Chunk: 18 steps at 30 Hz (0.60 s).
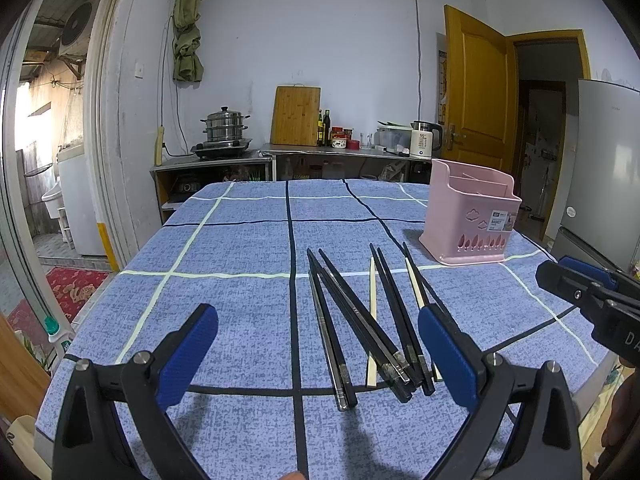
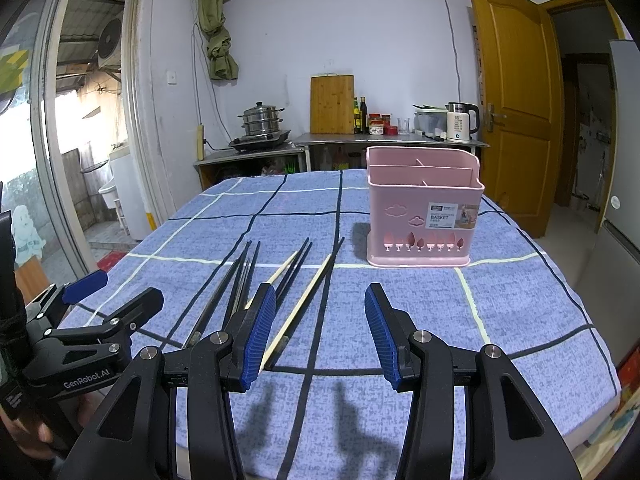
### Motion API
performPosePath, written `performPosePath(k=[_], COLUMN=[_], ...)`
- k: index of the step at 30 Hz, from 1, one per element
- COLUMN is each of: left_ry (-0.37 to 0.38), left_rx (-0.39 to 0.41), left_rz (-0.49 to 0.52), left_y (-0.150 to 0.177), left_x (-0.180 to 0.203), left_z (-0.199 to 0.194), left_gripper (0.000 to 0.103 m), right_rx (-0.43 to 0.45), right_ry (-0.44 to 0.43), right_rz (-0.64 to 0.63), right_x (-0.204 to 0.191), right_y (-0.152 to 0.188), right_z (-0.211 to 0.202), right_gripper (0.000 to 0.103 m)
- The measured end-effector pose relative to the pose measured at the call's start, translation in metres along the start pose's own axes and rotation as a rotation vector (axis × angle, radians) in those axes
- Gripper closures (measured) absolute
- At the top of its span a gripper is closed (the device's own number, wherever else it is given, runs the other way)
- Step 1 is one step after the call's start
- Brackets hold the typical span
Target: Organize utensils
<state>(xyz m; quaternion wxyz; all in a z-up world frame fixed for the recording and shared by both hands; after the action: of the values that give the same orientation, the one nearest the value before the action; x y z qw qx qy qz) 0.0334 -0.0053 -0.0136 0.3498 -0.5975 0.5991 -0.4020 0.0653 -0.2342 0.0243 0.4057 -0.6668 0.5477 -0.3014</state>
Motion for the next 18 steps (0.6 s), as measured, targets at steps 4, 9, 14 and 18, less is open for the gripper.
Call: performPosePath(k=[4,9,14,18], left_ry=[0.002,0.003,0.002,0.003], left_rx=[0.001,0.000,0.001,0.000], left_rz=[0.000,0.000,0.000,0.000], left_y=[-0.0007,-0.0009,-0.0009,-0.0009], left_x=[0.0000,0.0006,0.0005,0.0002], left_z=[-0.0007,-0.0005,-0.0005,-0.0005], left_gripper=[0.001,0.001,0.001,0.001], right_rx=[-0.001,0.000,0.000,-0.001], right_ry=[-0.002,-0.002,-0.003,-0.003], right_rz=[0.000,0.000,-0.001,0.000], right_x=[-0.0009,-0.0011,-0.0014,-0.0013], right_y=[-0.0008,-0.0009,-0.0007,-0.0007], right_z=[0.0005,0.0010,0.0007,0.0006], right_gripper=[0.055,0.055,0.055,0.055])
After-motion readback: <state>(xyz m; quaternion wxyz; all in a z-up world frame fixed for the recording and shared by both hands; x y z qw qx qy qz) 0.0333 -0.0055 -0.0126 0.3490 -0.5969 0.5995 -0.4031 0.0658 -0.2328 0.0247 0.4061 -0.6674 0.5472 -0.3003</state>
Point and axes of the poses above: each gripper's, at about its wrist camera, not at the fingertips, and z roughly the way its jaws point, x to its right, y to its underside, the point moved 4 cm from there along z, roughly the way its jaws point, and after that the axes turned 2 degrees about y, right-handed, at the moved point
